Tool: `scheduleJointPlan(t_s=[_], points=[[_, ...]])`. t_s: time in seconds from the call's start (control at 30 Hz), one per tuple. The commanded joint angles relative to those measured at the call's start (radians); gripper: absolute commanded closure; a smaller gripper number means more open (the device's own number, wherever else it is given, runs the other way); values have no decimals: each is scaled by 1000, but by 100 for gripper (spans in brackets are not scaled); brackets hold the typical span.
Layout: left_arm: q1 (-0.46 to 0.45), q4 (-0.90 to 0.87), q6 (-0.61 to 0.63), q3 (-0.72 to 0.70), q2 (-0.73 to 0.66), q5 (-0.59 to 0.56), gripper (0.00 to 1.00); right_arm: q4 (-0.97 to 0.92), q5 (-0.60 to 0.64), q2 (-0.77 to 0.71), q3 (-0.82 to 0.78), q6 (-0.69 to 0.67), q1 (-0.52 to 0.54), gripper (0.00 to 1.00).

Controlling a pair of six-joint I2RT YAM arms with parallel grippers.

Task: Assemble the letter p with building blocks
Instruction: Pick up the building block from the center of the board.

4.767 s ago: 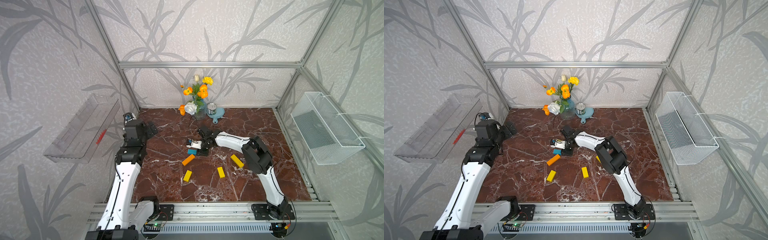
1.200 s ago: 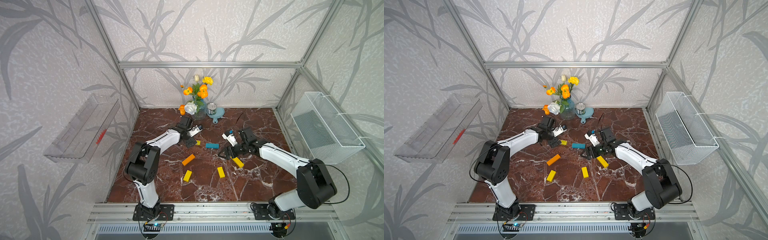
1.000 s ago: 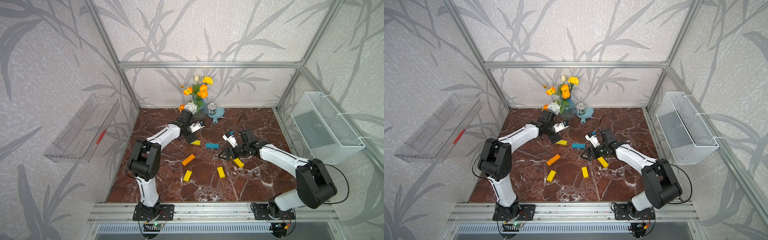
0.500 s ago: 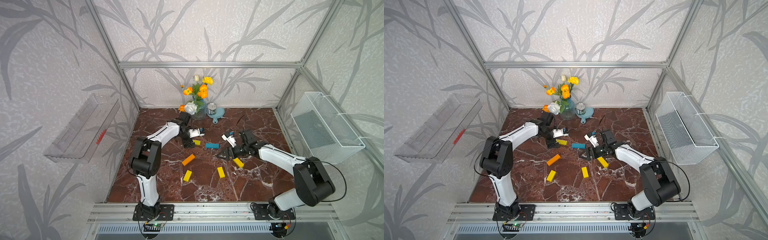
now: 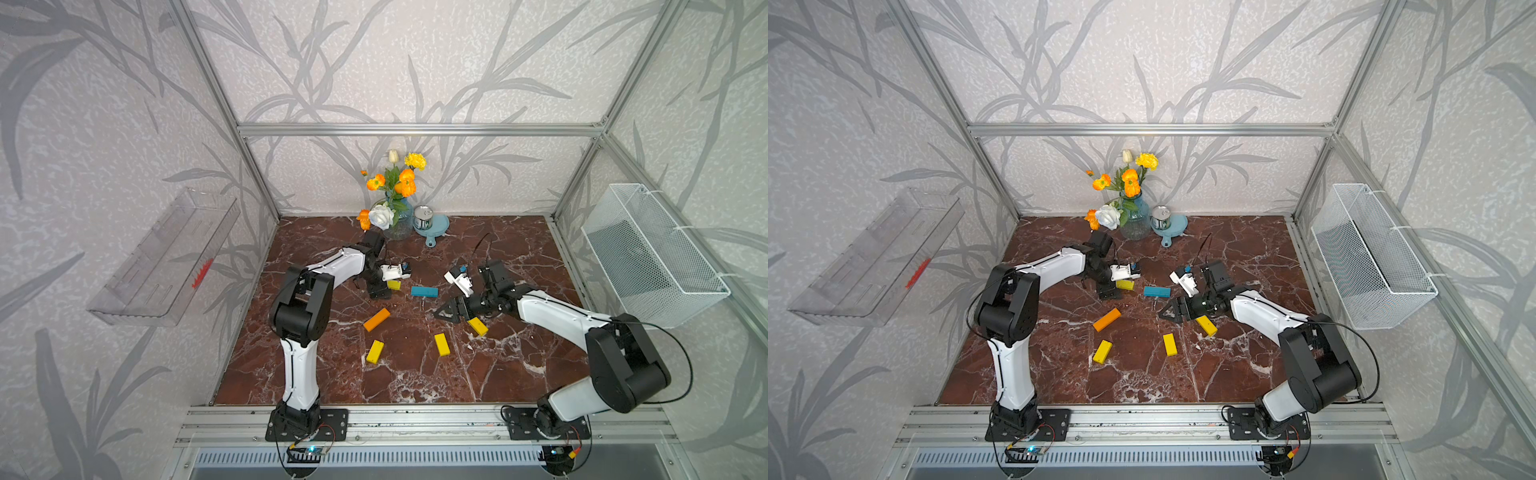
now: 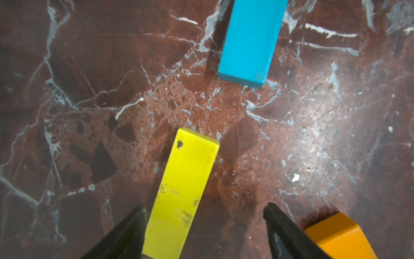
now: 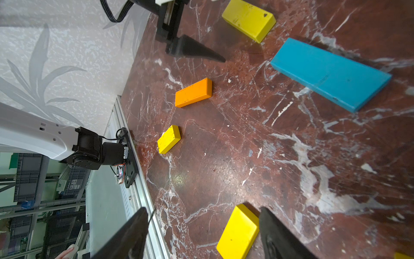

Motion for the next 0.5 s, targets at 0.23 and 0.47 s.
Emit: scheduleJointPlan(t_s=[0.23, 0.47], points=[[-15, 45, 95, 12, 45, -17, 22, -3, -20, -11, -3, -6, -7, 24], [-15, 109, 121, 11, 70, -65, 22, -13, -24, -14, -1, -12, -7, 24]])
